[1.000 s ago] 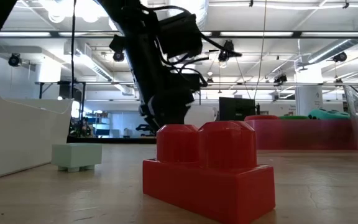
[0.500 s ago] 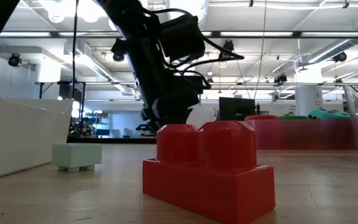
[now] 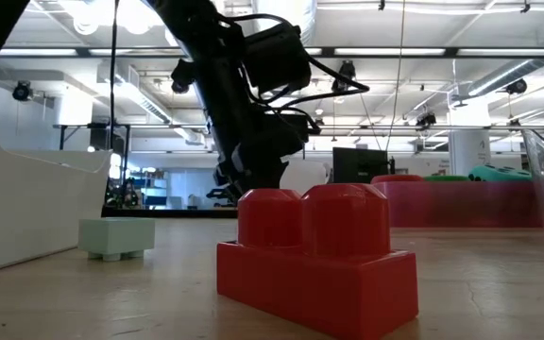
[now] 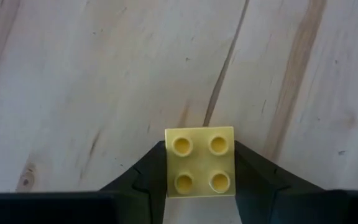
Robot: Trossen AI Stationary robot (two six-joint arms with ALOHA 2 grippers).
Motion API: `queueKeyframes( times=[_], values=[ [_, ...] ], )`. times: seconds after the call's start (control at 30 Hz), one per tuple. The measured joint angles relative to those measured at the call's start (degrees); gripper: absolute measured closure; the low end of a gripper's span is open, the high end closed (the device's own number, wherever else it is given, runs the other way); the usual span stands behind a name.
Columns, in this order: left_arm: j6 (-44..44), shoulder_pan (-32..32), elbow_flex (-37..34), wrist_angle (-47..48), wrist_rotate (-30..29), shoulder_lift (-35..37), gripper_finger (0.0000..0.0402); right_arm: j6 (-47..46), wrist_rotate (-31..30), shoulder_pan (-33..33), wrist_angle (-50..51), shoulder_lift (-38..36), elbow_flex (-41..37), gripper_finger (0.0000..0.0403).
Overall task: Pick & Place Toys
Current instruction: Put the light yellow game piece into the transparent bin
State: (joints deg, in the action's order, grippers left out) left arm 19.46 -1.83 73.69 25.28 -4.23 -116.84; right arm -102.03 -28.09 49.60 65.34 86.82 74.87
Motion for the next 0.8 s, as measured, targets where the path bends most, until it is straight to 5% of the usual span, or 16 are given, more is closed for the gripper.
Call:
queueKeyframes(
  times=[0.57, 0.8],
  values=[
    [8.5, -0.1, -0.2, 0.7, 16.8, 6.3, 0.0267, 5.5, -13.4, 0.0, -4.3, 3.0, 0.8, 0.0066],
    [17.8, 0.1, -0.2, -12.0, 29.5, 13.2, 0.0267, 10.7, -16.5, 0.0, -4.3, 3.3, 3.1, 0.0066]
  ],
)
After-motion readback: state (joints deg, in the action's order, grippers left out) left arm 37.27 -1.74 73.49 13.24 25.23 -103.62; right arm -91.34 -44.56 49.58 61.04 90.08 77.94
